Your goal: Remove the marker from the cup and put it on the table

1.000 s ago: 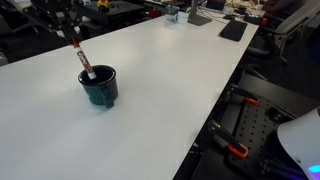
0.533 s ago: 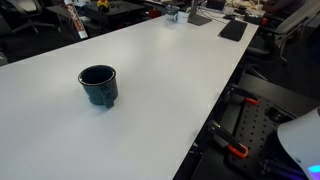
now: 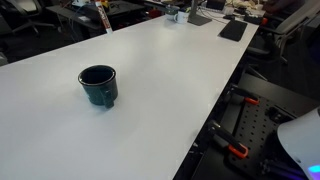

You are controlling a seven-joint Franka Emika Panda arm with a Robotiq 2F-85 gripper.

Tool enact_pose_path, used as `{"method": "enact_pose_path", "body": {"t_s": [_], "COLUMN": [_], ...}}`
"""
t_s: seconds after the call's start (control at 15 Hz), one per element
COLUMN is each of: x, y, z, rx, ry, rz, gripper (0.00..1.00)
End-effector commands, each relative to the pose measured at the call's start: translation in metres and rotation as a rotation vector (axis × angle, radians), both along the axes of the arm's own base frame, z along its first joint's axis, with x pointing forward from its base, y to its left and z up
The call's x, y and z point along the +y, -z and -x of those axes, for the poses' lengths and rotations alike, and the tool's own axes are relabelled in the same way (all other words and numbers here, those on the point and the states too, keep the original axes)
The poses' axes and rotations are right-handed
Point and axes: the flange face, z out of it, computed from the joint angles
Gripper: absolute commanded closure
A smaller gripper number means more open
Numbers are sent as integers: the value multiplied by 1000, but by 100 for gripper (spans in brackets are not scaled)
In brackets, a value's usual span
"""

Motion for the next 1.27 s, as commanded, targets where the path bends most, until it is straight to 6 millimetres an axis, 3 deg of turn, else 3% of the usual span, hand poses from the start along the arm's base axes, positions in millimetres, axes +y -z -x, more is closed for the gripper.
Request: {"method": "enact_pose_path", "body": {"t_s": [0.0, 0.33, 0.67, 0.73, 0.8, 1.0, 1.2], "x": [-14, -22, -32, -31, -34, -35, -33], "y": [32, 103, 170, 172, 181, 181, 179], "z": [14, 36, 73, 49, 54, 52, 51], "rx": [27, 82, 131, 133, 147, 143, 138], "ry": [14, 16, 92, 73, 79, 79, 75], "rz": [28, 4, -23, -42, -39, -36, -36], "gripper": [96, 96, 94, 60, 85, 62, 60]}}
